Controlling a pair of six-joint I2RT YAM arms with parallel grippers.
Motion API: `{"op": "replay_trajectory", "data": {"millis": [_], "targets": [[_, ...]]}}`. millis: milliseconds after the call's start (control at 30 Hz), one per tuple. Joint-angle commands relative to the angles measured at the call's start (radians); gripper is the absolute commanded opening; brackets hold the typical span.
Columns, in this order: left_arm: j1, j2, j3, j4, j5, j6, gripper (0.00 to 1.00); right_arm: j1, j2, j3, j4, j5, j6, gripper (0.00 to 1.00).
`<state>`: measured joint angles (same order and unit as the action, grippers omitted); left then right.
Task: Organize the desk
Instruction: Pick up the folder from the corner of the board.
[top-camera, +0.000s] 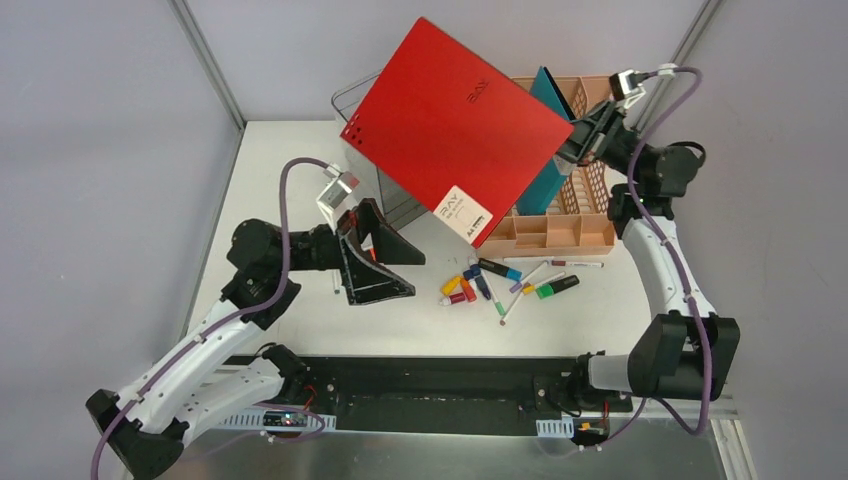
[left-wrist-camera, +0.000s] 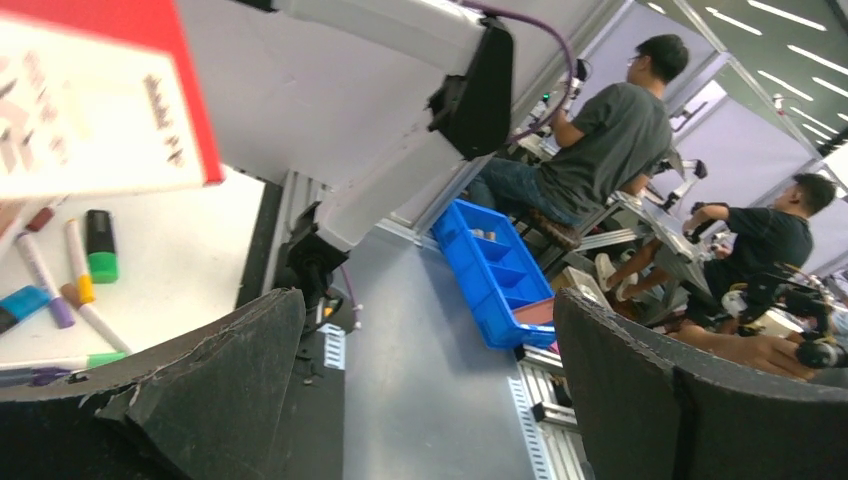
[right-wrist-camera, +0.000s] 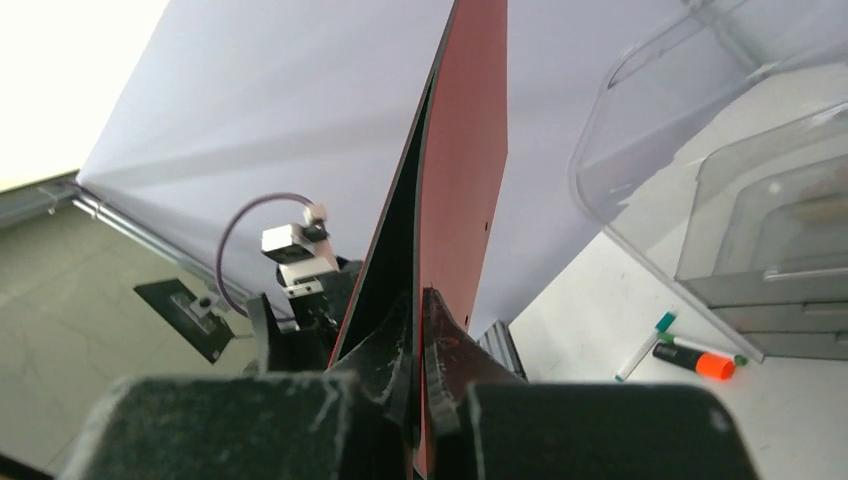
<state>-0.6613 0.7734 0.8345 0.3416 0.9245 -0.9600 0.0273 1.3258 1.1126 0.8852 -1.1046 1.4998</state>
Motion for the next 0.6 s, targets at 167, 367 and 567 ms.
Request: {"op": "replay_trajectory", "data": {"millis": [167,367,567], "targets": [[-0.003,0.100,-0.128,0.217,-0.296,0.168,0.99,-0.192,-0.087,0.009,0.336,0.056,0.271,0.00],[-0.004,0.249,-0.127,0.475,-0.460,0.061,0.99,-0.212,-0.151,-0.036,0.257,0.045,0.201,0.00],[-0.013,0.410,-0.054,0.637,-0.510,-0.013,0.95,-0.217,-0.185,-0.056,0.205,0.037,0.155,0.00]]}}
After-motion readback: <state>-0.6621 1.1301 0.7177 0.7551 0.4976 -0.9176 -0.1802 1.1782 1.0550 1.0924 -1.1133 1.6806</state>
